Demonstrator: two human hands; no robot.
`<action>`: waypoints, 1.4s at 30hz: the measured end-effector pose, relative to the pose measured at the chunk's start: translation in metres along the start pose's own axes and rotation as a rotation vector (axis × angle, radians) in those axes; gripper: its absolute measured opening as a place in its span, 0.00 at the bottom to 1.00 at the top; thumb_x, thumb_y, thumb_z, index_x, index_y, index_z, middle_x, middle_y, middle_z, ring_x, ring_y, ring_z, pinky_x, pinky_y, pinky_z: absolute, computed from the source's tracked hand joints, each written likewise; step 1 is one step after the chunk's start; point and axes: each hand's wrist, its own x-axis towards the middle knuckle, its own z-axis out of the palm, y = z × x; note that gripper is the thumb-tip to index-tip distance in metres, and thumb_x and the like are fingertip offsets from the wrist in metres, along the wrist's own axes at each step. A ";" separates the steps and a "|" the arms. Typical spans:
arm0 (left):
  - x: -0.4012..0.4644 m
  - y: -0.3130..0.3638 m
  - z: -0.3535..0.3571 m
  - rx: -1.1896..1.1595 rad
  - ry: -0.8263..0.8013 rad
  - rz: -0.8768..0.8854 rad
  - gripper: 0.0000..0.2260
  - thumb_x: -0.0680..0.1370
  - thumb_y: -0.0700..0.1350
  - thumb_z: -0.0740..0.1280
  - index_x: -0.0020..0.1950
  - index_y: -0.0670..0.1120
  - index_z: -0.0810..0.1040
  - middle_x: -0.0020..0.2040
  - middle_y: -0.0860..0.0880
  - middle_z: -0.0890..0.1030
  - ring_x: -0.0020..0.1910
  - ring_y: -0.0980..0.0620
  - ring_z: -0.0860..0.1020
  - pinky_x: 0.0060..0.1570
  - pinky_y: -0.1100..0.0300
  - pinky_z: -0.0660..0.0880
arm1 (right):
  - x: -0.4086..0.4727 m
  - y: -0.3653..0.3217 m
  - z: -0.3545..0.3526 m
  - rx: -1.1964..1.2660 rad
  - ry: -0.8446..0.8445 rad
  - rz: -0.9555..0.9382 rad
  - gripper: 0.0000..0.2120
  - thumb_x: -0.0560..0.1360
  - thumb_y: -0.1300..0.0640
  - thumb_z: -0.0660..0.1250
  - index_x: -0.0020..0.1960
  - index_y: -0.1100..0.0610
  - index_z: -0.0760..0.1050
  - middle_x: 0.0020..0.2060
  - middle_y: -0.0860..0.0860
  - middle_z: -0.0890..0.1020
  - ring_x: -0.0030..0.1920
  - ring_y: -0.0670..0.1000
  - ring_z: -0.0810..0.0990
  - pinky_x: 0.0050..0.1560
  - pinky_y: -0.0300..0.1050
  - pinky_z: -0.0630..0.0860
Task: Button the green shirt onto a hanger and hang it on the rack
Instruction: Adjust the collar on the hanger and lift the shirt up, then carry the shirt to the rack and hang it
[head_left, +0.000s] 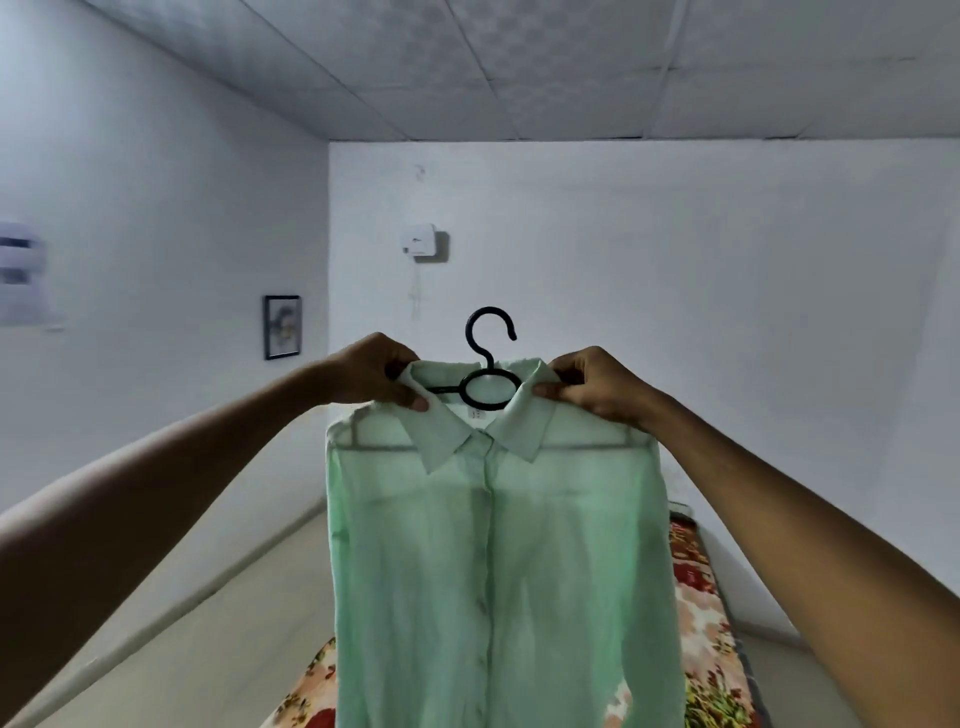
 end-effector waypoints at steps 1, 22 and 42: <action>-0.012 -0.005 -0.008 0.005 -0.028 -0.036 0.10 0.68 0.42 0.83 0.42 0.42 0.84 0.36 0.50 0.82 0.33 0.58 0.78 0.35 0.64 0.76 | 0.006 -0.006 0.006 0.016 -0.012 -0.023 0.08 0.77 0.56 0.74 0.40 0.54 0.83 0.34 0.43 0.80 0.35 0.43 0.74 0.39 0.41 0.71; -0.563 0.046 -0.223 0.493 0.480 -0.529 0.29 0.62 0.68 0.78 0.42 0.42 0.87 0.35 0.42 0.84 0.31 0.54 0.77 0.33 0.49 0.77 | -0.030 -0.385 0.301 0.295 -0.308 -0.608 0.09 0.75 0.54 0.77 0.42 0.59 0.85 0.25 0.43 0.74 0.22 0.40 0.65 0.26 0.33 0.62; -1.159 0.326 -0.296 0.985 1.033 -1.332 0.13 0.67 0.48 0.82 0.45 0.42 0.88 0.40 0.44 0.86 0.38 0.52 0.82 0.45 0.51 0.82 | -0.335 -0.938 0.584 0.791 -0.851 -1.230 0.11 0.75 0.59 0.76 0.36 0.51 0.80 0.19 0.37 0.73 0.21 0.38 0.67 0.26 0.31 0.62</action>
